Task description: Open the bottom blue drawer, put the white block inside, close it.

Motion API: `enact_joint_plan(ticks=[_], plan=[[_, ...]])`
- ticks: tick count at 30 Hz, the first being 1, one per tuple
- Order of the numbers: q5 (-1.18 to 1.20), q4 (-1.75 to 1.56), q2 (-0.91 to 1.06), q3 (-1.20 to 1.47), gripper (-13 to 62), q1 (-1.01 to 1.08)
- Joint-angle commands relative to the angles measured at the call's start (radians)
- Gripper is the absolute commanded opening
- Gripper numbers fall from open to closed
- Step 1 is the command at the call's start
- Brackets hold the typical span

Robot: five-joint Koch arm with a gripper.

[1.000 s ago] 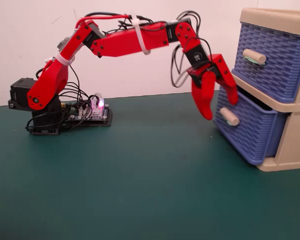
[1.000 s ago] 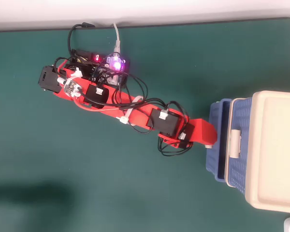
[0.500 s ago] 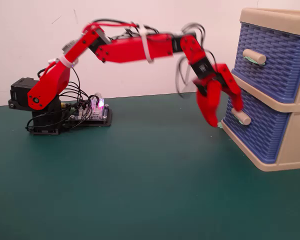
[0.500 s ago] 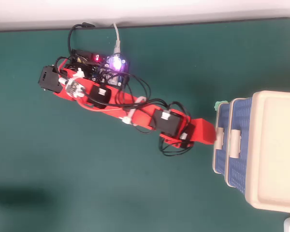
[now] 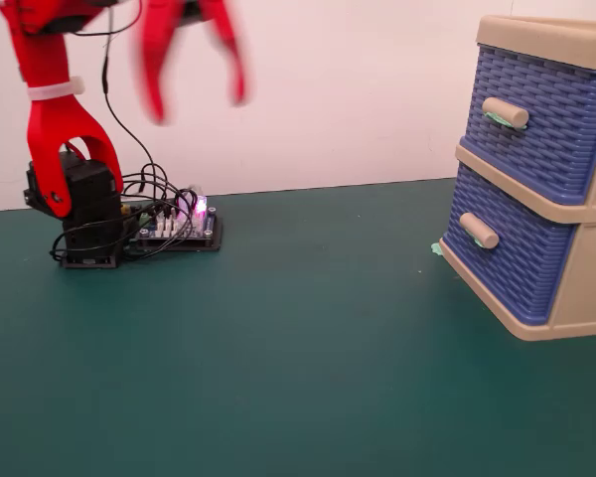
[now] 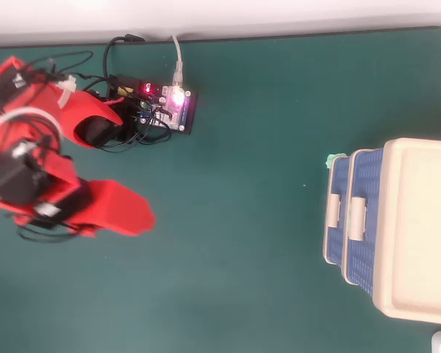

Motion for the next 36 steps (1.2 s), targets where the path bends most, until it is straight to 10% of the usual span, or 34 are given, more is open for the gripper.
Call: enact_joint_plan(ticks=[1,17,36], plan=[[-0.236,0.006,0.092,0.100,33.9,0.160],[-0.640,-0.417,0.453,1.361,34.2,0.643],[-0.643,-0.281,0.451,1.431,34.4,0.646]])
